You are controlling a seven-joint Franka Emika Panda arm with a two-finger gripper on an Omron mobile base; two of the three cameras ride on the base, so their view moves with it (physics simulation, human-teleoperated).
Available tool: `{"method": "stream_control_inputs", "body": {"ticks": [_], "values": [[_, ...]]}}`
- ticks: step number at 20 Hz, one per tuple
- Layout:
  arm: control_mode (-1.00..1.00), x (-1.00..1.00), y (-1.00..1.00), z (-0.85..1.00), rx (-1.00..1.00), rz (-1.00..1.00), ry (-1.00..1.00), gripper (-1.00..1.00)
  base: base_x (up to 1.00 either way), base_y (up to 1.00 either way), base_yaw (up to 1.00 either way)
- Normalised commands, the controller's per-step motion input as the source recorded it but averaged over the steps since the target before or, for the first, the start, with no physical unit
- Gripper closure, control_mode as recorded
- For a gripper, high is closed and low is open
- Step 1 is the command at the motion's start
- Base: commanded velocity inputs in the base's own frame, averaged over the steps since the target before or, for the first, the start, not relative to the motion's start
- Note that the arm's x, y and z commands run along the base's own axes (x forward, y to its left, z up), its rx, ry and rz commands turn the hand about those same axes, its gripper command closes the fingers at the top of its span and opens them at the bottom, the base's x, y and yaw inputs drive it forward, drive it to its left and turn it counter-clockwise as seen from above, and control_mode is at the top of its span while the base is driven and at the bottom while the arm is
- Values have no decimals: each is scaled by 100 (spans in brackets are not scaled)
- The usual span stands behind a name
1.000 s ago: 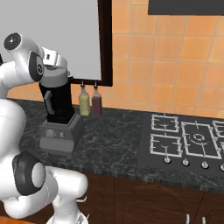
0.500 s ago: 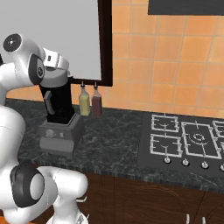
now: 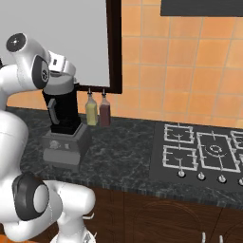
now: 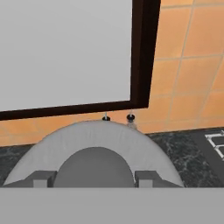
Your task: Close the lid blender by securely placing the lid on top.
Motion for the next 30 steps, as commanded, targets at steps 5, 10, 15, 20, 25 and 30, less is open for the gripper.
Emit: {"method": "stream_control_inputs", "body": {"ticks": [5,10,15,20,25,30], "values": [[-100,0,4,-15,-2,0,1,100,0,0,0],[-100,0,18,-25,-6,0,1,100,0,0,0],[-100,0,16,-25,-2,0,0,100,0,0,0],[-100,-16,8,-18,0,0,0,-100,0,0,0],[-100,-11,1,-1,0,0,0,-100,0,0,0],[-100,-24,0,9,0,0,-5,-100,0,0,0]]}}
